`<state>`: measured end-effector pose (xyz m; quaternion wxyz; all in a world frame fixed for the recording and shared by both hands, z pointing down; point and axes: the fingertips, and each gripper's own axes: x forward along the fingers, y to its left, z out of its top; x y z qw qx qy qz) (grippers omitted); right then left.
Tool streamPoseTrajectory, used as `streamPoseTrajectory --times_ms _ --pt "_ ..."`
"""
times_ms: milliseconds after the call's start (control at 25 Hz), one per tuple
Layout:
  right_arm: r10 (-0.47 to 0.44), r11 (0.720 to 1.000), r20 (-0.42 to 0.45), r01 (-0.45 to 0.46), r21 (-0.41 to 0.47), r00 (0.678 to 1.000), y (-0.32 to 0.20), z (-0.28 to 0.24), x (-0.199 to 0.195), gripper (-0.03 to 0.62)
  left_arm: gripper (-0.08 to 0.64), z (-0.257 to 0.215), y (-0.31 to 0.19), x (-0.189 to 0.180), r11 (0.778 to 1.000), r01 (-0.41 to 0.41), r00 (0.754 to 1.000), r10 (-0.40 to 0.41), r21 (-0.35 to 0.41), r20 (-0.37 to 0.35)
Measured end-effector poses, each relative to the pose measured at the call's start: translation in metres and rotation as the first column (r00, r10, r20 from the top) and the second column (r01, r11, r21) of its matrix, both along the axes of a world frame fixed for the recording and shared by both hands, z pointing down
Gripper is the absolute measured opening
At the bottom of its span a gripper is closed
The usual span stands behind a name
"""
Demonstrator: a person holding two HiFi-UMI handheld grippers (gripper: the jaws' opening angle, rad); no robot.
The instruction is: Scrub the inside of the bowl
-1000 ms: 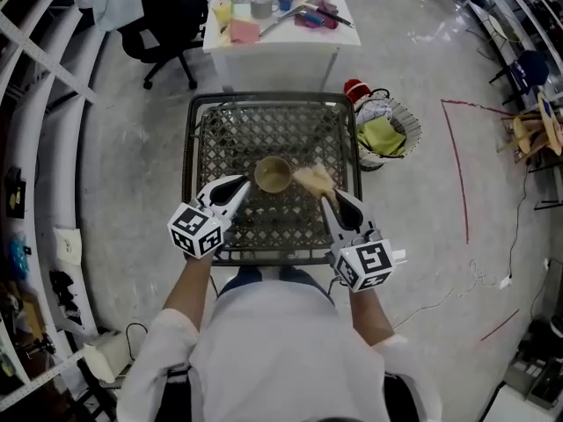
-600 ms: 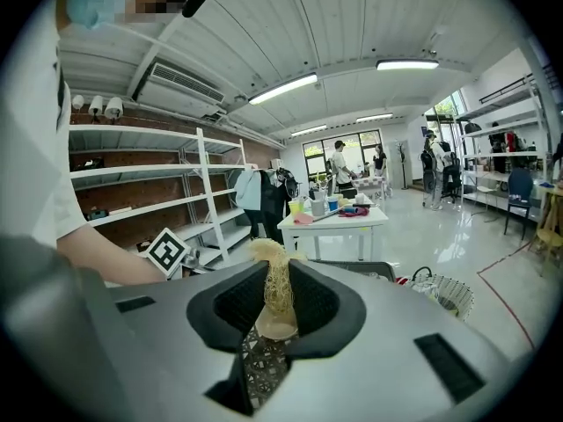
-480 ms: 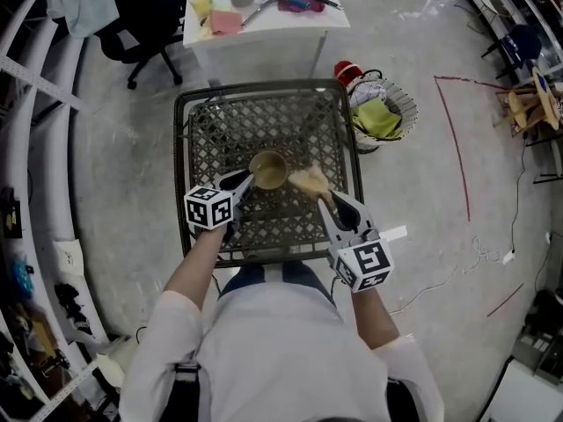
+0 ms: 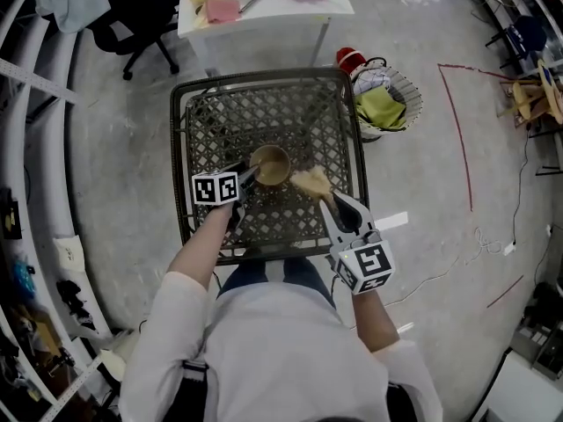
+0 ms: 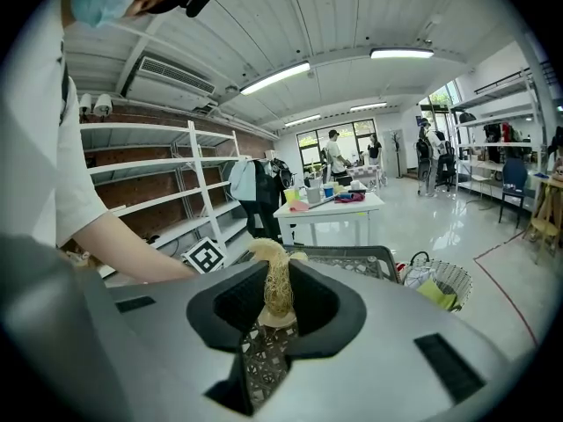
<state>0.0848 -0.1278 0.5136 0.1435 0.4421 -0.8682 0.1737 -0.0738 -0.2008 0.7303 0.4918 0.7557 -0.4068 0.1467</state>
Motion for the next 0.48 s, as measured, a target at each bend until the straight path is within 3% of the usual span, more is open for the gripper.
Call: streamPoseTrajectory --times_ms 280,480 --pt "0.019 1.000 -0.011 -0.019 -0.022 1.000 0.002 0.006 0.002 0.086 0.195 0.026 -0.004 0.005 0.996 -0.029 0.999 0.030 -0.082 0.013" --pt "0.042 0.998 -0.018 -0.043 -0.037 0.999 0.006 0.009 0.007 0.086 0.107 0.038 -0.005 0.008 0.993 -0.027 0.999 0.031 -0.112 0.030"
